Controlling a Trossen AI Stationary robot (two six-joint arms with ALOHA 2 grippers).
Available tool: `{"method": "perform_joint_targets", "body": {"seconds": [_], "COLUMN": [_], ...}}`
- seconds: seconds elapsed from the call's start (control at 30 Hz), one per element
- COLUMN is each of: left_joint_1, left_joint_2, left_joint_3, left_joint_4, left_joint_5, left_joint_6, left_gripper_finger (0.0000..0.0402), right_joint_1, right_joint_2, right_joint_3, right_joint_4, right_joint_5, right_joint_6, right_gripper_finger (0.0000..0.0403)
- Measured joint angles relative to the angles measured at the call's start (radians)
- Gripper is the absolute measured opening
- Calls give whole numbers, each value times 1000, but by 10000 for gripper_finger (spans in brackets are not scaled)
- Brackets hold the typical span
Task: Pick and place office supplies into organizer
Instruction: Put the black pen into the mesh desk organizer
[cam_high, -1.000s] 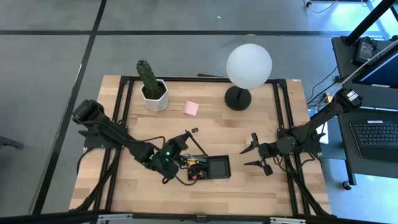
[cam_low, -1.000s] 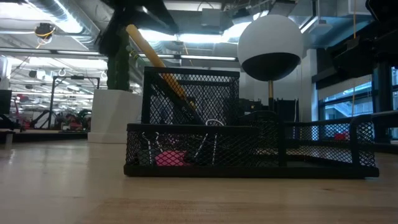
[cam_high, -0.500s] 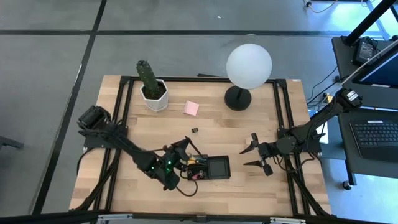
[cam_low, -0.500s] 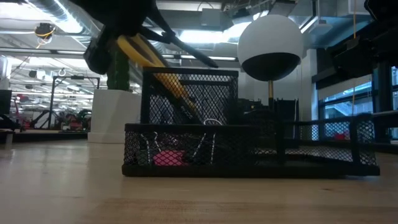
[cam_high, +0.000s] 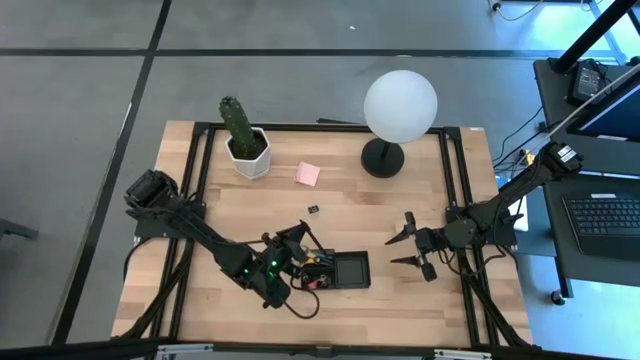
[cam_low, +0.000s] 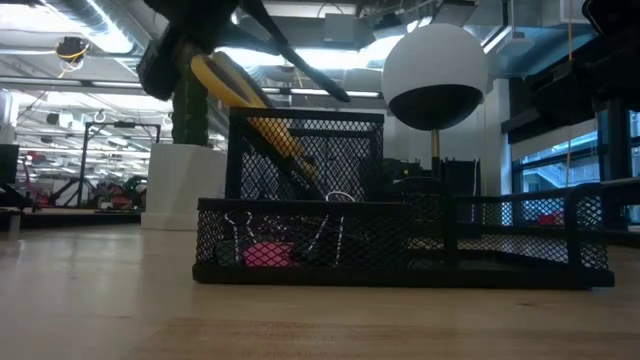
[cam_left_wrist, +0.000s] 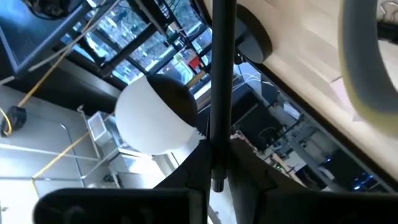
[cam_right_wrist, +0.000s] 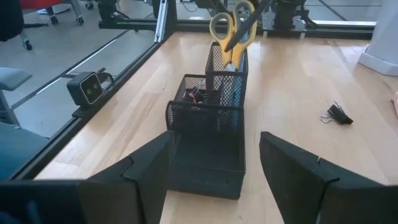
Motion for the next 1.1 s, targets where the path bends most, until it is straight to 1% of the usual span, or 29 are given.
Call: {"method": "perform_joint_targets", "body": {"seconds": [0.2,0.3,0.7,0.83,1.1], "left_joint_1": [-21,-35,-57,-39,13], "left_joint_2": [0,0,1,2,2], "left_joint_3": [36,47,49,49,49], "left_joint_4": [-136,-175,-182,-183,-185], "left_joint_5": [-4,-9,-6,-3,27], "left_joint_6": [-7,-8,15,19,91], "left_gripper_finger": [33,33,33,33,33], "right_joint_1": [0,0,0,0,0], "right_joint_2": [0,0,0,0,0], "right_joint_3": [0,0,0,0,0], "right_joint_4": [0,0,0,0,0], "right_joint_5": [0,0,0,0,0], "right_joint_6": [1,3,3,3,3], "right_gripper_finger": [236,236,236,236,236]}}
